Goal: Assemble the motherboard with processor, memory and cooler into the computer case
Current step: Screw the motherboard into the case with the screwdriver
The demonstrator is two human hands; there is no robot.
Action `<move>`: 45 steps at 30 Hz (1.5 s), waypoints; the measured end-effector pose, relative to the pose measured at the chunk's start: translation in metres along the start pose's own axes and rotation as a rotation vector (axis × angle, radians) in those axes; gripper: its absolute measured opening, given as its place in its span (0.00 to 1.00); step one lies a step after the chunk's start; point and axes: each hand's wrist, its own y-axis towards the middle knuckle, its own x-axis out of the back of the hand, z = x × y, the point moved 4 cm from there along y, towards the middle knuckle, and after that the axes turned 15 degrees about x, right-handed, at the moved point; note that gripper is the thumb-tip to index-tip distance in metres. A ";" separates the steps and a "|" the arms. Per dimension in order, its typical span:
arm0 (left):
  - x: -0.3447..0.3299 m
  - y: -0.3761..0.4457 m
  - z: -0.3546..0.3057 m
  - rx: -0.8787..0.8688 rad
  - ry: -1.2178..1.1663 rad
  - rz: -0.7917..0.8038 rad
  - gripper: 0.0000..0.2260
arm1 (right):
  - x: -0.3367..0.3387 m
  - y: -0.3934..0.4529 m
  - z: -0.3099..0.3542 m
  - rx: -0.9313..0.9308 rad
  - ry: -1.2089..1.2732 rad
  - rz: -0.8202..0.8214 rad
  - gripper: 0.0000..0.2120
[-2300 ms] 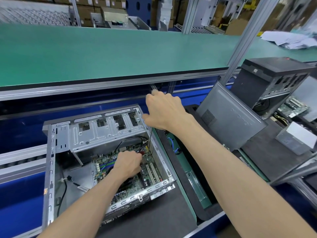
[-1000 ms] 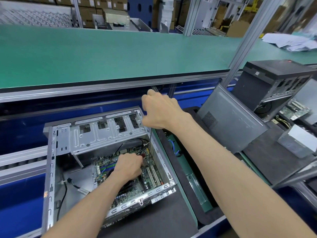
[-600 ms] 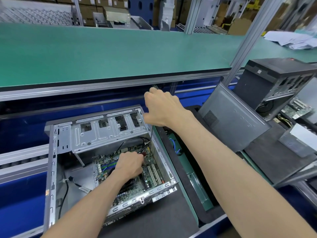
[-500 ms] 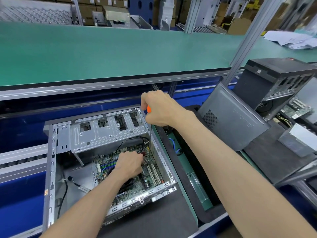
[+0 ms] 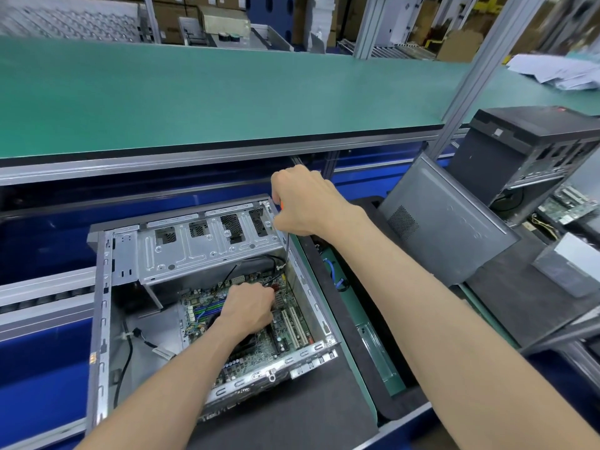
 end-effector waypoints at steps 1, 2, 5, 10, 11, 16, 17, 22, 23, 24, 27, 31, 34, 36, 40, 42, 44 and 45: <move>0.000 0.000 0.000 0.004 0.005 0.003 0.10 | 0.000 0.000 -0.001 -0.014 -0.053 -0.021 0.06; 0.000 0.000 0.001 0.007 0.008 0.003 0.08 | 0.000 0.000 -0.003 -0.038 -0.135 -0.041 0.11; -0.001 0.001 0.000 0.007 -0.011 -0.001 0.10 | 0.002 0.000 -0.004 -0.068 -0.284 -0.068 0.16; 0.000 0.000 0.001 0.003 -0.017 -0.004 0.10 | 0.003 -0.002 -0.001 0.006 -0.031 0.019 0.10; 0.000 0.000 0.000 0.002 -0.019 -0.006 0.12 | 0.005 -0.003 -0.001 -0.002 0.000 0.029 0.12; 0.000 0.000 0.000 0.003 -0.002 0.010 0.09 | 0.001 -0.005 -0.004 -0.046 -0.229 -0.058 0.15; 0.000 0.000 0.000 -0.001 -0.001 0.012 0.10 | 0.001 -0.006 -0.003 -0.040 -0.267 -0.073 0.17; 0.000 -0.001 0.000 0.003 0.007 0.014 0.09 | 0.003 -0.005 0.002 0.035 -0.061 0.006 0.09; 0.000 -0.001 0.000 0.002 0.012 0.016 0.08 | 0.003 -0.006 0.002 0.037 -0.011 0.027 0.13; 0.000 -0.001 -0.001 -0.006 0.012 0.013 0.08 | 0.004 -0.007 0.001 0.021 0.014 0.036 0.14; 0.000 -0.002 -0.001 -0.007 0.009 0.007 0.10 | 0.004 -0.008 -0.001 -0.022 -0.072 -0.018 0.05; -0.001 0.000 -0.001 -0.011 -0.004 -0.005 0.13 | 0.003 -0.010 -0.003 -0.052 -0.281 -0.069 0.12; -0.003 0.000 -0.001 -0.012 -0.007 -0.020 0.16 | 0.003 -0.012 0.001 0.034 -0.133 -0.031 0.13; -0.003 0.000 -0.001 -0.016 -0.011 -0.025 0.17 | 0.004 -0.012 0.003 0.067 -0.035 -0.008 0.17; -0.004 0.000 -0.001 -0.011 -0.015 -0.032 0.16 | 0.001 -0.011 0.002 0.003 -0.153 -0.072 0.10; -0.004 0.001 -0.001 -0.013 -0.014 -0.030 0.16 | 0.000 -0.012 0.000 -0.050 -0.258 -0.115 0.09; -0.003 0.001 -0.002 -0.012 -0.012 -0.031 0.16 | 0.002 -0.012 0.000 -0.055 -0.304 -0.112 0.11; -0.003 0.001 -0.001 -0.011 -0.012 -0.031 0.16 | 0.002 -0.012 0.000 -0.042 -0.294 -0.092 0.11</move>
